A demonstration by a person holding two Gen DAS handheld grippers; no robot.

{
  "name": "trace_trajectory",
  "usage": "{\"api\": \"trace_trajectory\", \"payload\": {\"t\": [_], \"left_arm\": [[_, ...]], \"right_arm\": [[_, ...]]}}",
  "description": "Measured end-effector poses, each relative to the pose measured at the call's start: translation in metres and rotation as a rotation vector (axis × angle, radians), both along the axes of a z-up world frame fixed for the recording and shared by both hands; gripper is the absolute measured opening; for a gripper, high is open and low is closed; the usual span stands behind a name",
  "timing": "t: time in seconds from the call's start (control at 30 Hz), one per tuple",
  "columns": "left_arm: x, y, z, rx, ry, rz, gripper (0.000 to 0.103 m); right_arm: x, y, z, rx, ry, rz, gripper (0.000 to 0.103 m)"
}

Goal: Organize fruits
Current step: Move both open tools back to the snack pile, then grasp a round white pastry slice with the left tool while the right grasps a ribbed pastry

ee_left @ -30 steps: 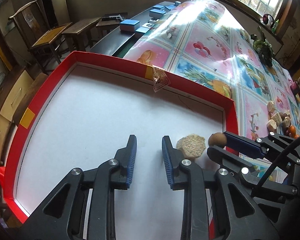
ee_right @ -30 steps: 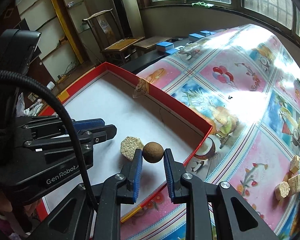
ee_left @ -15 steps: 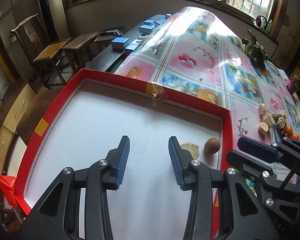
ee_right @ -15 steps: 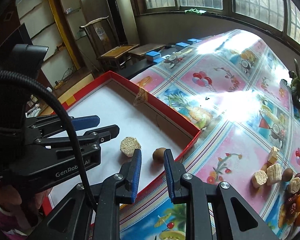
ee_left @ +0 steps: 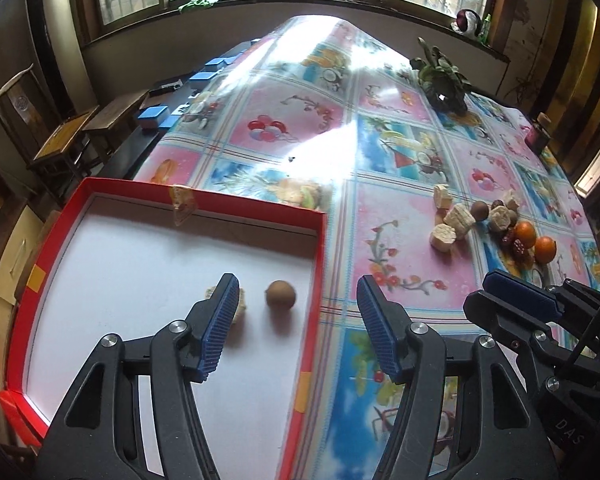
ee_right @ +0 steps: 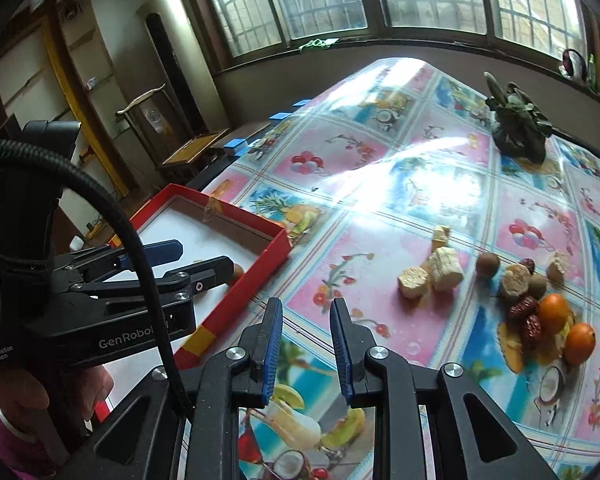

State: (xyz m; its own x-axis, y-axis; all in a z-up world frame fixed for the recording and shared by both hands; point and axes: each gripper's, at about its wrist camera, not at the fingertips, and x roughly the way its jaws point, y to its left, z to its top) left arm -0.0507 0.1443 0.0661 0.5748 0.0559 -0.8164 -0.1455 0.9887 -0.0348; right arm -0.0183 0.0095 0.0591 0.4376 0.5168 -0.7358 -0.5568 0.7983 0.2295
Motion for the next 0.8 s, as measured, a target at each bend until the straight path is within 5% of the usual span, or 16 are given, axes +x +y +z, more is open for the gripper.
{"api": "trace_trajectory", "payload": {"t": [0.57, 0.8], "left_arm": [[0.034, -0.083, -0.017, -0.04, 0.07, -0.169, 0.062], [0.061, -0.095, -0.029, -0.057, 0.096, -0.203, 0.061]], "right_arm": [[-0.004, -0.115, -0.005, -0.018, 0.009, -0.222, 0.034], [0.002, -0.131, -0.013, -0.009, 0.032, -0.242, 0.035]]}}
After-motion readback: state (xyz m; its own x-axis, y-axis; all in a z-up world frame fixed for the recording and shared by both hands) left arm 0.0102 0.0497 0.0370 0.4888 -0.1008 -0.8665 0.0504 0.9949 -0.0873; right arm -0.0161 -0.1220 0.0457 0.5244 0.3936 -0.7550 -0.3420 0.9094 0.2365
